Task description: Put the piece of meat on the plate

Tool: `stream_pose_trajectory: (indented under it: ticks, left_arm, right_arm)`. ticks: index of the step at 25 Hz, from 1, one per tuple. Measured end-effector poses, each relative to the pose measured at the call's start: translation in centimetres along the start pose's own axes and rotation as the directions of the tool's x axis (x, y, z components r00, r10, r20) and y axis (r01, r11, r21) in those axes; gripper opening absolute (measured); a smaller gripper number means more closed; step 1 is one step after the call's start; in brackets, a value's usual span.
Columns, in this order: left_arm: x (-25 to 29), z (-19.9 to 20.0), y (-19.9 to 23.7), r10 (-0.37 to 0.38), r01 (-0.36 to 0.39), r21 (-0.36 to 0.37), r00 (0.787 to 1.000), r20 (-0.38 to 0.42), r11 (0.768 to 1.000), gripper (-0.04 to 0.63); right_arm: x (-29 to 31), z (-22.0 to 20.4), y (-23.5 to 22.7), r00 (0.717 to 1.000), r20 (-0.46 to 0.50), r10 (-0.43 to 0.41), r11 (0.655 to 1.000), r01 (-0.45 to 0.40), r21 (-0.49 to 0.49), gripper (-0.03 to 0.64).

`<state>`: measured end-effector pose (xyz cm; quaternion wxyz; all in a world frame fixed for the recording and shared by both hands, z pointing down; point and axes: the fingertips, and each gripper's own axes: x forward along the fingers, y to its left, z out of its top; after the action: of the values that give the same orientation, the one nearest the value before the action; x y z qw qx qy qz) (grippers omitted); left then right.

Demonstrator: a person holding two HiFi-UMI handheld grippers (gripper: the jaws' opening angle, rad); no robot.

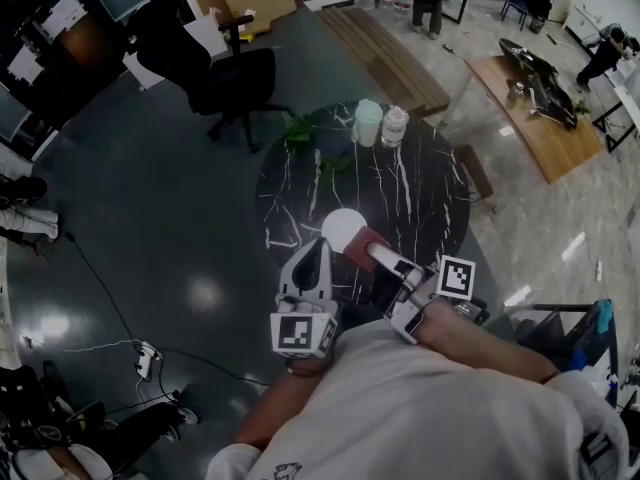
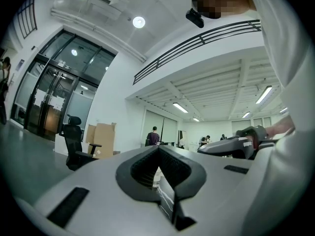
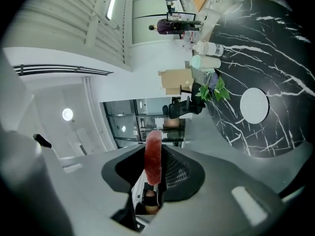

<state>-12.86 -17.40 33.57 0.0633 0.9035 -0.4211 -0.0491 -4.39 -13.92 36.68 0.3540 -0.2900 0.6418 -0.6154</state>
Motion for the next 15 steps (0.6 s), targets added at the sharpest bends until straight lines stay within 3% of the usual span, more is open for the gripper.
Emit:
stream_pose_trajectory:
  ticks: [15]
  left_arm:
    - [3.7, 0.6, 0.6, 0.1, -0.1, 0.003, 0.995, 0.013, 0.995, 0.008]
  right_arm:
    - [2.0, 4.7, -0.6, 0.997, -0.072, 0.03, 0.998, -0.026, 0.058, 0.092]
